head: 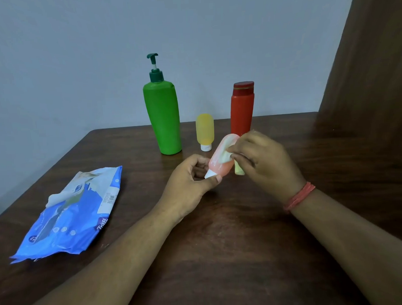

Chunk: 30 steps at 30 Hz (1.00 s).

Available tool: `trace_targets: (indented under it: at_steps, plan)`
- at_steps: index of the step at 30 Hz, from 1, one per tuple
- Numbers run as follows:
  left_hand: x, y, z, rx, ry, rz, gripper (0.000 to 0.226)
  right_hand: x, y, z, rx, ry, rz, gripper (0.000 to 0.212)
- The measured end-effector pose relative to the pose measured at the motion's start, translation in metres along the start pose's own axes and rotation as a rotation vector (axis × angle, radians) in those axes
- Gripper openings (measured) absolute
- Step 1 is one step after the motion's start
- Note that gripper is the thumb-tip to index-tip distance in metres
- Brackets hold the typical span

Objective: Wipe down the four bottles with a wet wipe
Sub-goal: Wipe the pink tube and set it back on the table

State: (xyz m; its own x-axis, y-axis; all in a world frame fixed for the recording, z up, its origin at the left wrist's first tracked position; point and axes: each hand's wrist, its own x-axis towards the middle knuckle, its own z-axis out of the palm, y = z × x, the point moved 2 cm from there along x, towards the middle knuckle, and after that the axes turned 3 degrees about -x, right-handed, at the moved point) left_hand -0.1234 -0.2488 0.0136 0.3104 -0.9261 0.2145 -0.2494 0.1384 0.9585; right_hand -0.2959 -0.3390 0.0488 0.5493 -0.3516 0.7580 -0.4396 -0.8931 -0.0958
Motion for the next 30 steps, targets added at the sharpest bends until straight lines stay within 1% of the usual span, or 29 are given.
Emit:
trace_targets:
  at_steps: [1,3,4,5,6,8,9,10,13,14,17,18,19,21,22,23,24,27,28,30]
  plan:
    - [0.0,0.0,0.0,-0.003,0.001,0.002,0.026,0.002,0.001,0.0,-0.01,0.028,0.011,0.012]
    - [0.0,0.001,0.001,0.017,-0.006,-0.002,0.028,0.004,0.006,-0.006,-0.013,0.107,0.138,0.011]
    - [0.0,0.001,0.002,0.029,-0.007,-0.004,0.028,0.005,0.007,-0.008,-0.012,0.119,0.18,0.011]
    - [0.0,0.001,0.002,0.029,-0.004,-0.003,0.028,0.004,0.005,-0.008,-0.014,0.104,0.174,0.012]
    - [0.0,0.002,0.003,0.021,0.005,0.0,0.027,0.003,0.001,-0.006,-0.014,0.063,0.128,0.013]
    - [0.0,0.002,0.001,0.004,0.039,0.001,0.024,0.0,-0.008,0.0,-0.016,-0.053,-0.023,0.016]
    - [0.0,0.003,0.0,0.001,0.054,-0.003,0.024,0.0,-0.01,0.002,-0.03,-0.085,-0.072,0.017]
    - [0.0,0.003,0.0,0.001,0.064,-0.006,0.024,0.002,-0.009,0.003,-0.042,-0.082,-0.068,0.017]
    - [-0.001,0.005,0.0,0.019,0.088,0.024,0.027,0.004,-0.006,-0.003,-0.053,0.013,0.091,0.016]
    - [-0.001,0.006,0.001,0.029,0.106,0.037,0.029,0.003,-0.008,-0.002,-0.056,0.009,0.076,0.016]
    - [-0.003,0.009,0.001,0.054,0.163,0.068,0.029,-0.001,-0.023,0.007,-0.114,-0.109,-0.136,0.018]
    - [-0.003,0.009,0.001,0.067,0.173,0.073,0.027,0.0,-0.023,0.008,-0.134,-0.118,-0.162,0.017]
    - [-0.003,0.01,0.001,0.08,0.183,0.077,0.025,0.002,-0.02,0.006,-0.15,-0.09,-0.141,0.017]
    - [-0.004,0.012,0.0,0.114,0.191,0.088,0.022,0.005,-0.01,0.0,-0.154,0.001,0.004,0.014]
    - [-0.005,0.014,0.001,0.138,0.187,0.091,0.021,0.005,-0.006,-0.002,-0.147,0.022,0.069,0.014]
    - [-0.006,0.016,0.001,0.158,0.18,0.098,0.02,0.004,-0.004,-0.002,-0.138,0.023,0.089,0.013]
    - [-0.007,0.017,0.002,0.17,0.171,0.107,0.02,0.003,-0.006,-0.001,-0.127,0.01,0.064,0.013]
    - [-0.009,0.02,0.004,0.22,0.147,0.169,0.019,0.001,-0.018,0.007,-0.13,-0.071,-0.088,0.012]
    - [-0.009,0.021,0.004,0.254,0.151,0.193,0.019,0.002,-0.018,0.006,-0.157,-0.077,-0.096,0.013]
    - [-0.006,0.019,0.002,0.334,0.171,0.243,0.021,0.004,-0.011,0.002,-0.214,-0.047,-0.009,0.015]
